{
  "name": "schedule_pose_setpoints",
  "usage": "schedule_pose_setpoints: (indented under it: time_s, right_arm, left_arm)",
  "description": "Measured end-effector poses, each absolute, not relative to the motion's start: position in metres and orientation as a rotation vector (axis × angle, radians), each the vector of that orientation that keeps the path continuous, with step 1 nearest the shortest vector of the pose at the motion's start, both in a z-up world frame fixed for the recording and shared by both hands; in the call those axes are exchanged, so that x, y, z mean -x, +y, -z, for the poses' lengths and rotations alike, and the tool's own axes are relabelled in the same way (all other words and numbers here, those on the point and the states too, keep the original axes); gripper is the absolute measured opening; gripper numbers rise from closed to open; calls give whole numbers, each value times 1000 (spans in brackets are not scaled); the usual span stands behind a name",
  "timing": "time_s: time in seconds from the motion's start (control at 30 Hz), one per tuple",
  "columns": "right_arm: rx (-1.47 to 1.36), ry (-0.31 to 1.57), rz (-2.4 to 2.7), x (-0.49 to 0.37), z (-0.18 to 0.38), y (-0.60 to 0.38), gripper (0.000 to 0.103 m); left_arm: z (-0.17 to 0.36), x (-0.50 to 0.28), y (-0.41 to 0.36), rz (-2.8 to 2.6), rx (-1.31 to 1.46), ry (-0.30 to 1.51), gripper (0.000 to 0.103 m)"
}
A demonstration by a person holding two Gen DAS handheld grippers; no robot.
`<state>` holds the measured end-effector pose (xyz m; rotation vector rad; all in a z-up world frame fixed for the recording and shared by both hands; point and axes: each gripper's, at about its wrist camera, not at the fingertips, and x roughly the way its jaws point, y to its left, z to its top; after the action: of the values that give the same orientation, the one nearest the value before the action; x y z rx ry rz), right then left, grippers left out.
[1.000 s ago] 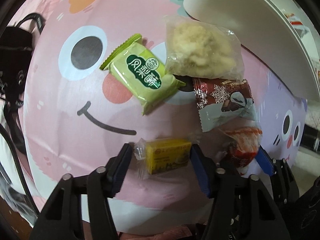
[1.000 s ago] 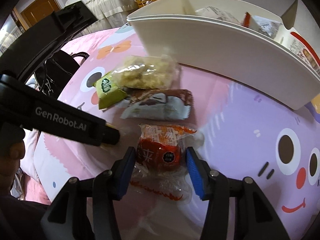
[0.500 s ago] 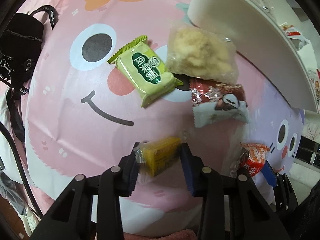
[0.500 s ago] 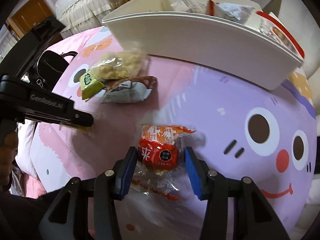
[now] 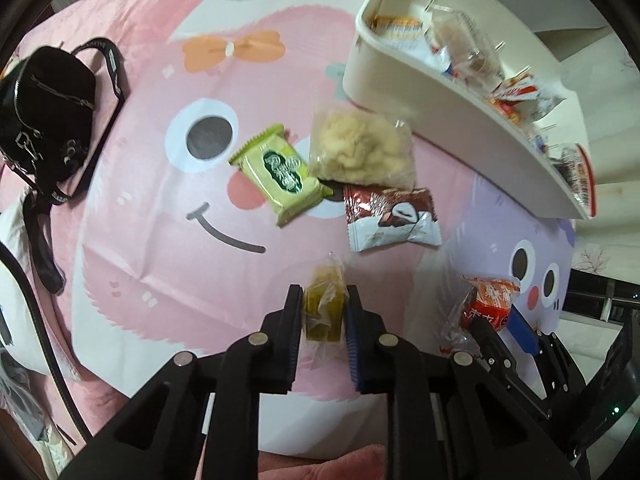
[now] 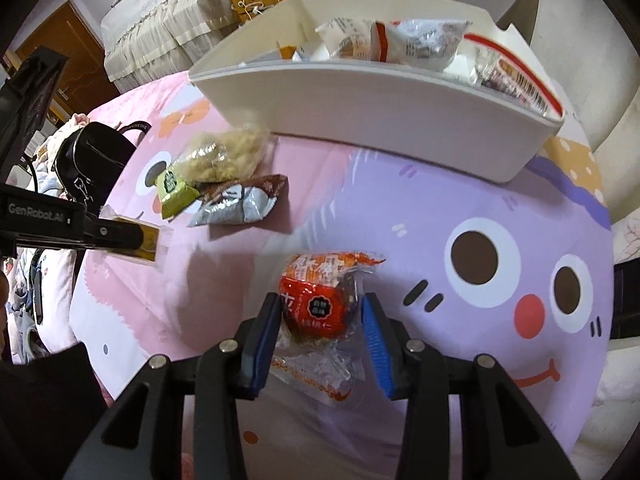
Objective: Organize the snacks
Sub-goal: 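Carry both packets over the white tray and open both tools to release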
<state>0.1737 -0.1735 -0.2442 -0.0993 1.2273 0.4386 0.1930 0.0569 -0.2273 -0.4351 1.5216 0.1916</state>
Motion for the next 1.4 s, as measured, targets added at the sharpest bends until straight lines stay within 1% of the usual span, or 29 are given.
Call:
schedule_pose_setpoints:
  time_s: [0.2,0.4,0.67,0.8,1.0,1.13,1.3,1.37,1.4]
  right_arm:
    - [151,1162,-445,-177,221,-170,42]
    - [138,1097,-454,-190,191,-167,42]
    - [154,976,-444,-213,147,-162,42]
    - [151,910,-407,-228,132,-163,42]
    - [173,846,-346,-250,124,-168,42]
    - [177,821,-303,-262,130,-175,42]
    - [156,844,-240,-276,145,-188,43]
    - [146,860,-205,-281,149,-193,43]
    - [143,870,-182,-283,152,-197,43]
  left_arm:
    - [181,-204,71,-184,412,1443,18]
    - [137,-227,75,-126,353,1391,18]
    - [98,-268,66,-64,269,1321,18]
    - [93,-294,60,-43,265,1302,18]
    - [102,-325,43,4,236,1280,18]
    - [114,-340,31,52,235,1270,18]
    - [126,-355,19,88,234,1239,18]
    - [131,-359,12,100,217,1255,26]
    - [133,-360,9,100,201,1265,37]
